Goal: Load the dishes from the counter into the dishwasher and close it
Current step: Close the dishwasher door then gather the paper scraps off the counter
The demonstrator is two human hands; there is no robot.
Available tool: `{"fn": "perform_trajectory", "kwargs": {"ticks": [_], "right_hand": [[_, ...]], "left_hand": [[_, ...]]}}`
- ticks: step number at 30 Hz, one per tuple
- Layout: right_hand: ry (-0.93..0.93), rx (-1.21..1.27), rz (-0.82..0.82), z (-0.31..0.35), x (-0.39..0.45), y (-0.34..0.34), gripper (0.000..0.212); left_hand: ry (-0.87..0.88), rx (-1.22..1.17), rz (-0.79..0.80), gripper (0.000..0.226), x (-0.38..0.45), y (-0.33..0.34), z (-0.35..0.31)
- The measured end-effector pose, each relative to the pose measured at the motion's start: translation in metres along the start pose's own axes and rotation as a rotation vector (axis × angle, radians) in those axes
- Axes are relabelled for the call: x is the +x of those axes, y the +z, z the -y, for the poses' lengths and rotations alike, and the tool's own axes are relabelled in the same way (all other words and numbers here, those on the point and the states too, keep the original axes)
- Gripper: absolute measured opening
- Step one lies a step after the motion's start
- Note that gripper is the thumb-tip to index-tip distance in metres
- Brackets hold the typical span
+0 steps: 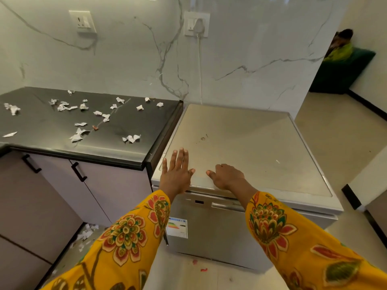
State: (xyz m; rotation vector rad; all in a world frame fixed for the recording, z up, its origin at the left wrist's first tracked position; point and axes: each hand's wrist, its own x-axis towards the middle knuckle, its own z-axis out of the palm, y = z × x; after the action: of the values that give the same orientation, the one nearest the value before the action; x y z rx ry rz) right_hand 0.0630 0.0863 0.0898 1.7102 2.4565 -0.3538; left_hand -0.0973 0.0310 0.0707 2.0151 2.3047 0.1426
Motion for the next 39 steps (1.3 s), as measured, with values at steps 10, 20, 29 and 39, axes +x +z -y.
{"fn": "perform_trajectory", "kwargs": {"ticks": [10, 20, 29, 39], "right_hand": [[-0.156, 0.012, -0.289, 0.043, 0.048, -0.046, 0.062], [-0.157, 0.024, -0.558, 0.093, 0.136, -0.135, 0.06], [-0.087, 0.015, -0.692, 0.141, 0.191, -0.185, 0.062], [-0.025, 0.003, -0.826, 0.182, 0.232, -0.223, 0.065]], "left_hand": [[-0.029, -0.067, -0.335, 0.071, 0.05, -0.058, 0.029], [0.063, -0.093, -0.527, 0.07, 0.154, -0.131, 0.085], [0.18, -0.051, -0.571, 0.07, 0.22, -0.183, 0.127], [0.295, -0.041, -0.643, 0.072, 0.271, -0.225, 0.168]]}}
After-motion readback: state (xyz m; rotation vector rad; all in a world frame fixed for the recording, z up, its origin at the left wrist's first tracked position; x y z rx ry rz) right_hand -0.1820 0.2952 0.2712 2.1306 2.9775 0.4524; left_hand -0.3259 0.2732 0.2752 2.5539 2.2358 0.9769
